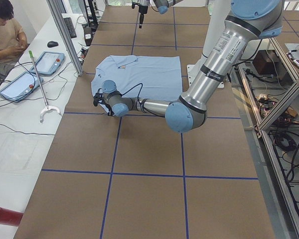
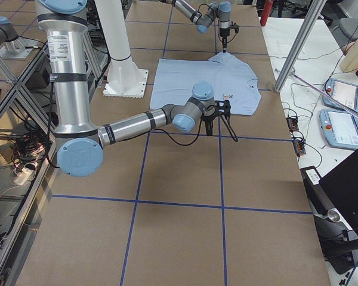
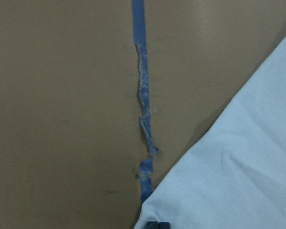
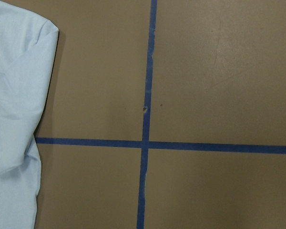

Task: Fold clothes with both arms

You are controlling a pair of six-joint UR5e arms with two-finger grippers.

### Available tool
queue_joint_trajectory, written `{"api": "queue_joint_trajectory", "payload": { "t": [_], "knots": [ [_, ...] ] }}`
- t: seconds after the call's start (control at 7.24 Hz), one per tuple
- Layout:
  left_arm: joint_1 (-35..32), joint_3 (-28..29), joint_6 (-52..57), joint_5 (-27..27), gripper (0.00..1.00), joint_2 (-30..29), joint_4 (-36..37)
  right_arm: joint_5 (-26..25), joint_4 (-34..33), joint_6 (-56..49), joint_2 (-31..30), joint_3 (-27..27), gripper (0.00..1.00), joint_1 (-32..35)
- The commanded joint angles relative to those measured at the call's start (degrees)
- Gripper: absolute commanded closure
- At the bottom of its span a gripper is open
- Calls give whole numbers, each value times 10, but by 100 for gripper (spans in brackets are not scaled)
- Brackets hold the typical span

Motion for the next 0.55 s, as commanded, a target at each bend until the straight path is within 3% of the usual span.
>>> {"api": "queue_joint_trajectory", "payload": {
  "t": [0.0,0.41],
  "knots": [
    [-2,-21,-7,-7,100,-14,5,0,0,0,-1,3,0,0],
    [48,-74,-123,-6,100,-59,4,9,-2,-1,2,5,0,-1]
  ]
}}
